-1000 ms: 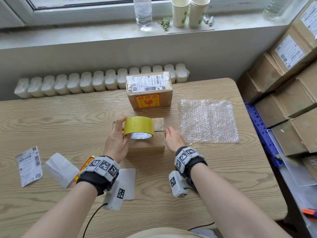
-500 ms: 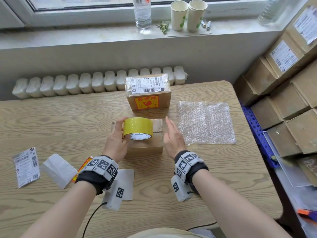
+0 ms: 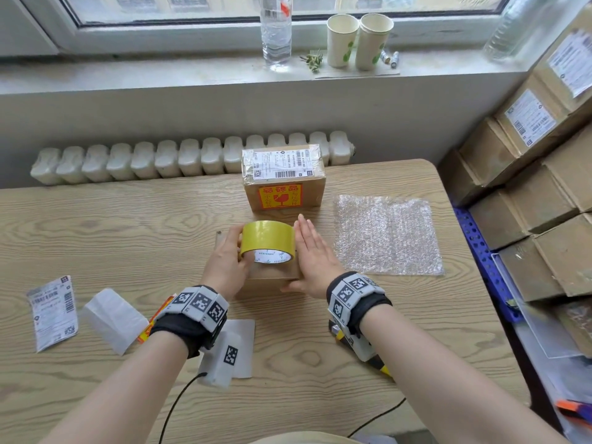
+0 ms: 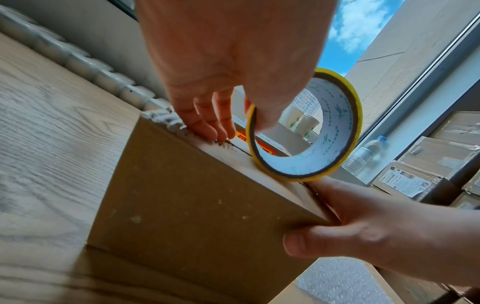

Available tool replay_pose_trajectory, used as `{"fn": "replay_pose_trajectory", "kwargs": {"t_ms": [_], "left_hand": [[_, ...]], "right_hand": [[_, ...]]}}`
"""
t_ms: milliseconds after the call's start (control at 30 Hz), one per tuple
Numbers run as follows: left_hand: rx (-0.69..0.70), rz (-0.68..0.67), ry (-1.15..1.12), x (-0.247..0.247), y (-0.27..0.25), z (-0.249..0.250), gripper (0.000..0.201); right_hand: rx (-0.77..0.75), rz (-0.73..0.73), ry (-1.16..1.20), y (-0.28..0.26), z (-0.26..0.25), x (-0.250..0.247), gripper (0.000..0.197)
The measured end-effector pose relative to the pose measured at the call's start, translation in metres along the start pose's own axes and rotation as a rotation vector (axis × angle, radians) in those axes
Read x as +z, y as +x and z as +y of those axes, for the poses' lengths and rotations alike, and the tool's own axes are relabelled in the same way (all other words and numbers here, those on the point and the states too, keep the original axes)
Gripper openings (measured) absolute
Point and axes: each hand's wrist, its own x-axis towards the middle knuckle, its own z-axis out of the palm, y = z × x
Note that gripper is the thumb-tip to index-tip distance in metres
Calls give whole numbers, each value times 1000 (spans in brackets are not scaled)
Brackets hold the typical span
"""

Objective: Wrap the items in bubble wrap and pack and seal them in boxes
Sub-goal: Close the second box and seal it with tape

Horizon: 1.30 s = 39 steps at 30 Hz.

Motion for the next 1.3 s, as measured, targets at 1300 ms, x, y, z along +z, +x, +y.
{"fn": "replay_pose_trajectory", "kwargs": {"t_ms": [1300], "left_hand": [[97, -205, 243, -97, 42, -3, 29]], "right_hand": [[-37, 67, -195, 11, -29, 5, 120]]}}
